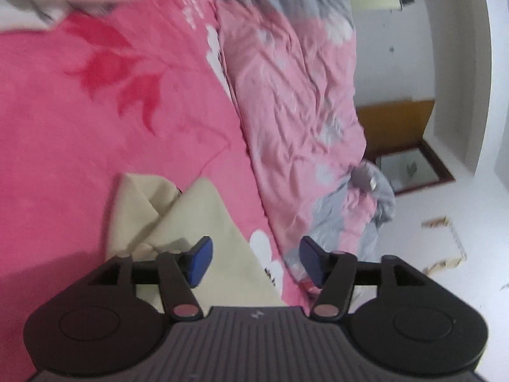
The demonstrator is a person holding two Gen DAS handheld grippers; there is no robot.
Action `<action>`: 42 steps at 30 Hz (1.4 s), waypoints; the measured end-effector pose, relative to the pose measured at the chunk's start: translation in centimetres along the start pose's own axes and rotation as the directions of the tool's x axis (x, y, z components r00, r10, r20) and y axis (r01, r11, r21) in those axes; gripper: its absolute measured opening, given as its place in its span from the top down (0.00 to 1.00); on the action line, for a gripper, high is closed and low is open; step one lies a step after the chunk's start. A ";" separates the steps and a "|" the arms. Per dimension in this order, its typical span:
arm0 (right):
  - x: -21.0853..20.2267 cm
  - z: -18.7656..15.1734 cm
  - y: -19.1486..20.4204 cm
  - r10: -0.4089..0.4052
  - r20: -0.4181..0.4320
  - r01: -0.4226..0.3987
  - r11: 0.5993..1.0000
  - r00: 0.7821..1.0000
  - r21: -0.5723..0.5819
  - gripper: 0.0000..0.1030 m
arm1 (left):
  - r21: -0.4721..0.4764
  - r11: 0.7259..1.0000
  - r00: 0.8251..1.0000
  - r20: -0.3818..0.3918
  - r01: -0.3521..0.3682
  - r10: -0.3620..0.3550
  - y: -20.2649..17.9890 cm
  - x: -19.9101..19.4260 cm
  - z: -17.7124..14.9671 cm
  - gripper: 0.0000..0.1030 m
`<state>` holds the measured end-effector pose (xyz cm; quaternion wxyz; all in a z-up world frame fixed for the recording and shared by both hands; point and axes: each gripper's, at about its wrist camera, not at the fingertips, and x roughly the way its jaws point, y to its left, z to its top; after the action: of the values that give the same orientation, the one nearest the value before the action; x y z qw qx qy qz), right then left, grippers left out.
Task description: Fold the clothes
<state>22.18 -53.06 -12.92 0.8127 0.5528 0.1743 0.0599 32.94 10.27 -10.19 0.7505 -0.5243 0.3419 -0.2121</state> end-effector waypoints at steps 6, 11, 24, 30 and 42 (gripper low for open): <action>-6.2 -1.4 1.3 0.103 -0.001 -0.103 0.993 0.995 0.056 0.36 | 0.094 0.996 0.999 -0.039 0.010 -0.006 -2.8 -5.8 -3.2 0.31; -11.2 -4.7 2.0 0.124 -0.072 -0.113 0.984 0.990 0.135 0.25 | 0.201 0.977 0.993 -0.080 -0.066 0.083 -4.6 -10.1 -8.4 0.28; -11.2 -11.7 1.7 -0.124 -0.160 0.145 0.981 0.979 0.127 0.22 | 0.191 0.948 0.967 0.086 -0.254 0.241 0.2 -7.9 -15.8 0.19; -8.5 -11.1 2.1 -0.194 -0.091 0.202 0.976 0.977 0.082 0.22 | 0.198 0.938 0.951 0.180 -0.286 0.252 0.1 -6.6 -15.6 0.24; -5.5 -10.1 1.7 -0.246 -0.015 0.246 0.963 0.969 0.106 0.66 | 0.201 0.929 0.926 0.285 -0.312 0.249 -0.2 -6.5 -15.1 0.78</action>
<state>13.67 -45.16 -13.52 0.7828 0.5696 0.2452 -0.0505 17.43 4.89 -11.41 0.8690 -0.3968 0.2864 -0.0729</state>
